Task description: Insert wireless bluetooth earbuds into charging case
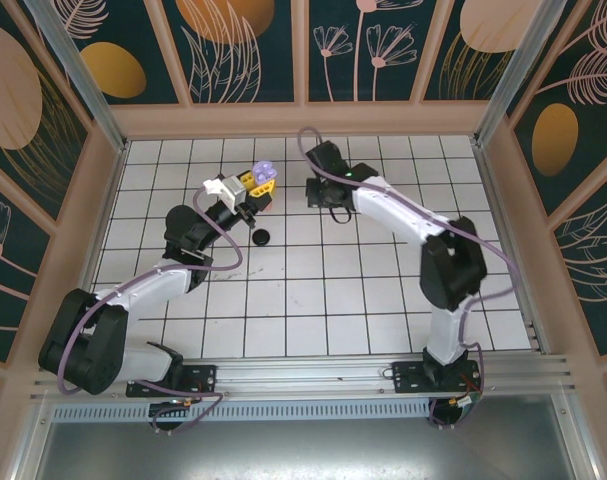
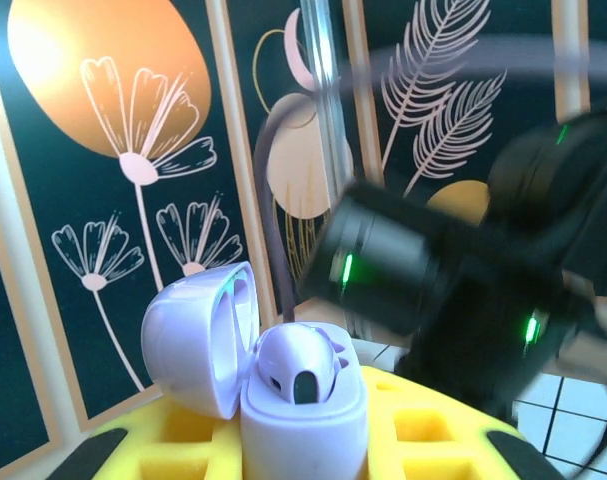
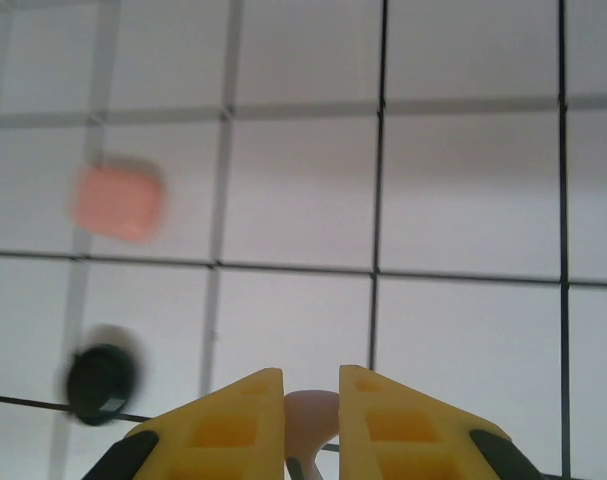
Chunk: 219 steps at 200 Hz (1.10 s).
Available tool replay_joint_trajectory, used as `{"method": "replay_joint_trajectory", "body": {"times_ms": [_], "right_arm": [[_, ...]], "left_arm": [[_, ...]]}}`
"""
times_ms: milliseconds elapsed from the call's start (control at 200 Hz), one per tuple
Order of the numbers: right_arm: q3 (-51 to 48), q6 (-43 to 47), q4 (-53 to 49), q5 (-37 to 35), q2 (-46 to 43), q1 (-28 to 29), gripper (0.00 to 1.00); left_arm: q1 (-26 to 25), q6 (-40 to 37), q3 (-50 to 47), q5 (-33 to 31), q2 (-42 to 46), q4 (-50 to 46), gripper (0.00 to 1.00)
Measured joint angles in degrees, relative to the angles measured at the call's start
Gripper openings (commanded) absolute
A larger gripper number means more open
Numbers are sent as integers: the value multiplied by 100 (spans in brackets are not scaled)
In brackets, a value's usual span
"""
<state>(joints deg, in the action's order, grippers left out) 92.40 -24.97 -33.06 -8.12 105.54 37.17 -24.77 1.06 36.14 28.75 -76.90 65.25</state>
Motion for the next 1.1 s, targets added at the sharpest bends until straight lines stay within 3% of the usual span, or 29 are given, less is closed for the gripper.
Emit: {"method": "replay_joint_trajectory", "body": {"times_ms": [200, 430, 686, 1096], "right_arm": [[50, 66, 509, 66, -1182, 24, 16], [52, 203, 1121, 177, -1882, 385, 16], [-186, 254, 1917, 466, -2192, 890, 16], [-514, 212, 2302, 516, -2192, 1082, 16]], "left_arm": [[0, -66, 0, 315, 0, -2, 0], [0, -59, 48, 564, -107, -39, 0], [-7, 98, 354, 713, -387, -79, 0], [-11, 219, 448, 743, -417, -76, 0]]}}
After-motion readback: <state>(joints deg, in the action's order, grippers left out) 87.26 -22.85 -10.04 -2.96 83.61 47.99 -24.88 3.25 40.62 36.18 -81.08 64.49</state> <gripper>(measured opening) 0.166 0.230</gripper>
